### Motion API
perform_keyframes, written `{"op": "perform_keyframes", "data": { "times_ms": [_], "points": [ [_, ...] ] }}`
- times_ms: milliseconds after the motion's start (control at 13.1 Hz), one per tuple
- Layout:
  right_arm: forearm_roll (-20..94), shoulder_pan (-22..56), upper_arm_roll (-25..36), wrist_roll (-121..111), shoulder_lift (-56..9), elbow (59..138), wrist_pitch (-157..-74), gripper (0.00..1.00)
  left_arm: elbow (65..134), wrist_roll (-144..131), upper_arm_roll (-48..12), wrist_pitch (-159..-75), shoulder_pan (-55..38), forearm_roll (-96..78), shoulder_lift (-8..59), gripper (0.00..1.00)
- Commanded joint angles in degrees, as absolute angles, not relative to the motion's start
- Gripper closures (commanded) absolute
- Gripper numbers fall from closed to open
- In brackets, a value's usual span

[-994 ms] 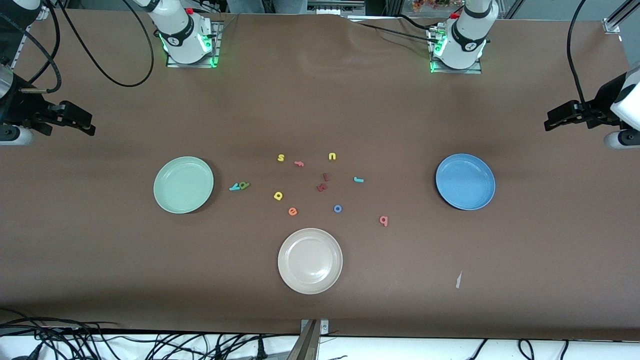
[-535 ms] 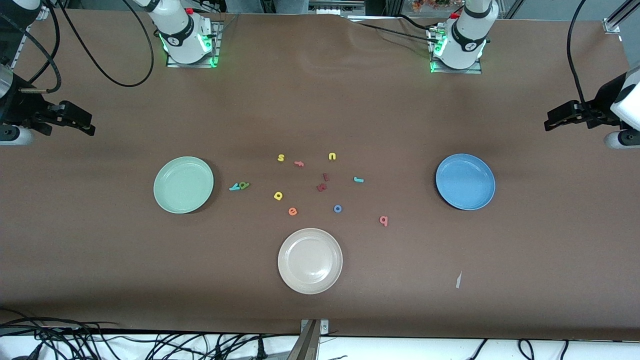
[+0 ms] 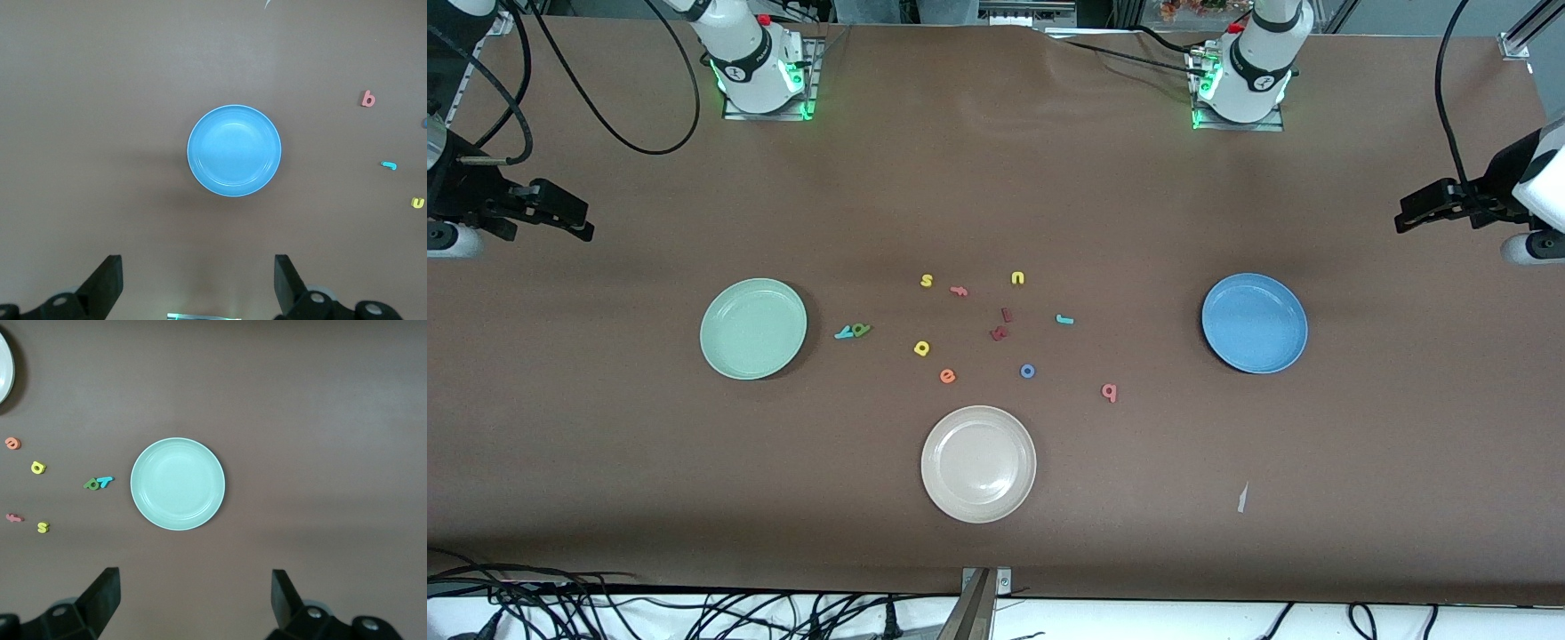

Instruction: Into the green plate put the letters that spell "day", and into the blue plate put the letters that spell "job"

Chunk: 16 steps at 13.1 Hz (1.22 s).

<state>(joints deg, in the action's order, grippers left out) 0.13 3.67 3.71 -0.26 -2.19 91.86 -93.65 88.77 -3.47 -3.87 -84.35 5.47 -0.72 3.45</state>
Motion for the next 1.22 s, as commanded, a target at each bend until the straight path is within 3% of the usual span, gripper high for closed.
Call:
{"op": "perform_keyframes", "data": {
  "times_ms": [0, 1147],
  "points": [
    [-0.53, 3.25, 3.6, -0.35, -2.55, 90.18, -92.2, 0.0, 89.03, -2.2, -4.13, -84.64, 6.06, -1.32, 3.16, 0.0],
    [-0.44, 3.25, 4.48, -0.35, -2.29, 90.18, -92.11, 0.0, 89.03, -2.2, -4.13, -84.64, 6.15, -1.32, 3.16, 0.0]
  ]
}}
